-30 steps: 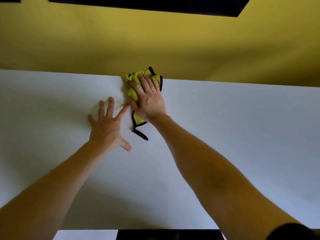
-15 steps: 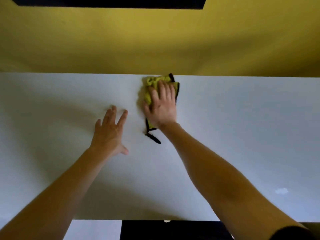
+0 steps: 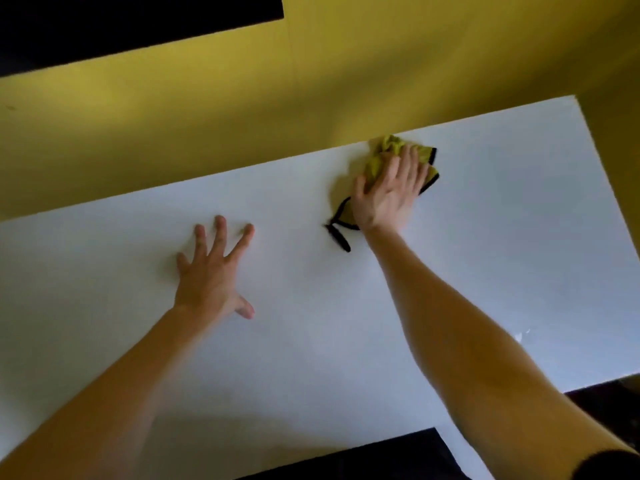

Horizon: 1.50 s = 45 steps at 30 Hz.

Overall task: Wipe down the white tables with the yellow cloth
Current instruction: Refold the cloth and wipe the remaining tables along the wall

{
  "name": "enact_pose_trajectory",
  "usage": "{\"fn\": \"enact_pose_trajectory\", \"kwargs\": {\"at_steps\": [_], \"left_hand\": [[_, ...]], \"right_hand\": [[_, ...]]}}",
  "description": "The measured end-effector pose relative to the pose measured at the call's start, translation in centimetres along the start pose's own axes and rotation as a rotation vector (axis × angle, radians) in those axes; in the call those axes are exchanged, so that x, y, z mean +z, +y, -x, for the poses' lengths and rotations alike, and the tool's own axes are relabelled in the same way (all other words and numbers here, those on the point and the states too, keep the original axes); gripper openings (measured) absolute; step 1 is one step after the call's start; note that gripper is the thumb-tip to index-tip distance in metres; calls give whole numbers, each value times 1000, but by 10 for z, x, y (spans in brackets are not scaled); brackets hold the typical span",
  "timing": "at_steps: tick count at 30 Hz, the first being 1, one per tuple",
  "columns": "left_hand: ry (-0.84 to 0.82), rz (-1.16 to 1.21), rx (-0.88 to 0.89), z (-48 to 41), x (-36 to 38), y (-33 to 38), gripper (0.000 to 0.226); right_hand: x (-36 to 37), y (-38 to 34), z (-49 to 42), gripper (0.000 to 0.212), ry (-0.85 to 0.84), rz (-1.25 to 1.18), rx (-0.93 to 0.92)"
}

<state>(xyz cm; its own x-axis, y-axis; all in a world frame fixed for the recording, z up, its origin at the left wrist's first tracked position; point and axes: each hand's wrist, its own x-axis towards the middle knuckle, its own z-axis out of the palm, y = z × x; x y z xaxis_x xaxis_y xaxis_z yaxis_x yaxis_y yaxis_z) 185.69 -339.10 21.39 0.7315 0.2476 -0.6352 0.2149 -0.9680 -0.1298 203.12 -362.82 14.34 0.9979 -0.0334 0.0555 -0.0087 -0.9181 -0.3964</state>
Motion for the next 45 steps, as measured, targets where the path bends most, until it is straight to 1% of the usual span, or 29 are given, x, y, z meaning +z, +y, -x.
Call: {"fn": "enact_pose_trajectory", "kwargs": {"at_steps": [3, 5, 6, 8, 11, 12, 14, 15, 16, 19, 20, 21, 22, 23, 25, 27, 28, 29, 30, 32, 34, 35, 36, 37, 39, 41, 42, 43, 45], "left_hand": [[13, -17, 21, -2, 1, -3, 170], [34, -19, 29, -2, 2, -5, 168], [42, -19, 42, -2, 2, -7, 168], [69, -24, 66, -1, 3, -11, 169], [89, -17, 88, 1, 6, -15, 170], [95, -18, 89, 1, 6, -15, 170], [96, -25, 94, 1, 7, -13, 170], [99, -32, 98, 0, 7, -13, 170], [102, -32, 103, 0, 7, -13, 170], [106, -4, 111, -1, 6, -15, 171], [107, -8, 110, -2, 6, -17, 170], [107, -15, 113, -2, 6, -17, 169], [108, -24, 119, -3, 7, -17, 168], [112, -34, 124, -3, 7, -16, 167], [118, -54, 124, -3, 9, -15, 167], [116, -70, 122, -4, 6, -13, 167], [112, -73, 126, -5, 5, -12, 167], [114, -75, 130, -5, 4, -11, 167], [119, -73, 131, -5, 3, -10, 166], [138, -54, 141, -7, 5, -12, 157], [160, -50, 159, -9, 9, -16, 152], [157, -56, 164, -10, 10, -17, 157], [152, -62, 169, -9, 10, -19, 162], [159, -63, 170, -9, 12, -21, 164], [172, -65, 163, -9, 13, -22, 165], [145, -62, 158, -8, 10, -18, 164], [130, -53, 158, -8, 7, -14, 163], [118, -42, 163, -7, 6, -11, 161], [141, -20, 251, -4, 8, -5, 147]], "right_hand": [[34, -89, 59, 63, -219, -52, -487], [32, -91, 66, 56, -341, -82, -754], [25, -74, 60, 53, -351, -97, -806], [4, -19, 45, 51, -275, -66, -701], [-30, 71, 32, 52, -7, 0, -204], [-35, 80, 36, 52, 83, 13, -25], [-24, 49, 62, 56, 201, 35, 265], [-13, 17, 84, 59, 206, 23, 288], [-1, -18, 110, 60, 162, -1, 192], [12, -84, 189, 57, -196, -97, -427], [6, -76, 199, 56, -271, -92, -577], [-3, -55, 199, 55, -283, -93, -630], [-12, -25, 195, 55, -239, -66, -590], [-22, 8, 190, 55, -180, -30, -464], [-45, 67, 182, 56, 16, 39, -59], [-47, 73, 186, 59, 215, 72, 305], [-37, 50, 198, 62, 270, 68, 405], [-23, 15, 214, 64, 267, 23, 402], [-10, -25, 234, 63, 199, -34, 277], [5, -84, 277, 57, -36, -116, -134], [-4, -75, 292, 57, -191, -116, -422], [-13, -47, 290, 57, -188, -97, -473], [-22, -14, 287, 57, -166, -53, -459], [-32, 22, 284, 58, -114, -9, -358], [-56, 72, 283, 59, 103, 24, 105], [-50, 64, 287, 60, 320, 51, 570], [-37, 40, 292, 61, 354, 57, 634], [-25, 11, 299, 62, 313, 33, 568], [-11, -36, 322, 61, 118, -51, 168]]}}
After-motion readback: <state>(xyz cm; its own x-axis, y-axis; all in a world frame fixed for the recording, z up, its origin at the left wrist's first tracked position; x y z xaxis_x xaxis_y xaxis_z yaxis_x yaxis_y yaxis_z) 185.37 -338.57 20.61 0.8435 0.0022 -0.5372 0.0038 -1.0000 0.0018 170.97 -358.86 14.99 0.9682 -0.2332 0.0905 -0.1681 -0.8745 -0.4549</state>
